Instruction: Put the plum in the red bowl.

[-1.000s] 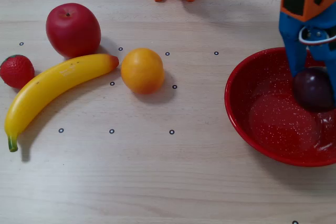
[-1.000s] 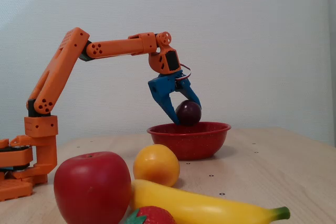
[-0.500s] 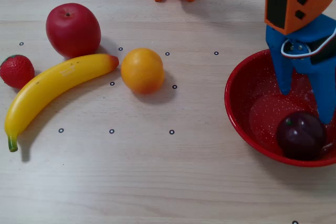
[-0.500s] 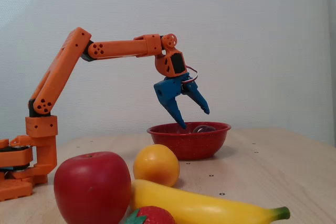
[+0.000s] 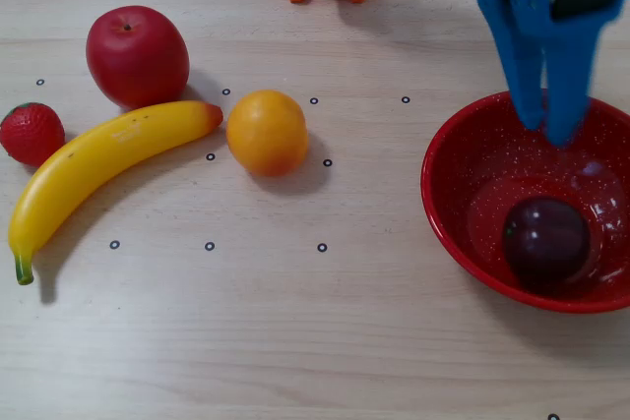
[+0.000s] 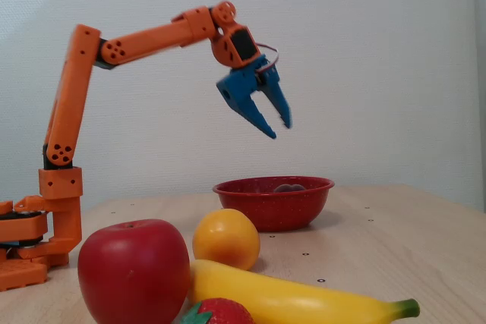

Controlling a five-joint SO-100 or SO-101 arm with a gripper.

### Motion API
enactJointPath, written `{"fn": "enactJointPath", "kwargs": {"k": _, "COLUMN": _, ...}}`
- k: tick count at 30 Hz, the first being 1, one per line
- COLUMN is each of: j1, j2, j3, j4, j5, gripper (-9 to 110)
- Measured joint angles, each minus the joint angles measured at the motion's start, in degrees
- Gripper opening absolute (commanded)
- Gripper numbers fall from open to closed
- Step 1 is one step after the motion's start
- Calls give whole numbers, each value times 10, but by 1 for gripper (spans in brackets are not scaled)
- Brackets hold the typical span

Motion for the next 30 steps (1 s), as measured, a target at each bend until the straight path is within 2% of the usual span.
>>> {"fn": "enactJointPath", "kwargs": {"k": 4, "j1": -9, "j2": 49, "j3": 48, "j4": -9, "j5": -4, "gripper": 0}}
{"fn": "enactJointPath", "kwargs": {"k": 11, "j1": -86, "j2": 184, "j3": 186, "j4": -35, "j5": -14, "gripper": 0}}
{"fn": "enactJointPath", "kwargs": {"k": 22, "j1": -183, "j2": 455, "j3": 478, "j4": -120, "j5": -14, "gripper": 0}}
{"fn": "enactJointPath", "kwargs": {"k": 30, "j1": -209, "j2": 676, "j3": 701, "j4": -145, "j5": -4, "gripper": 0}}
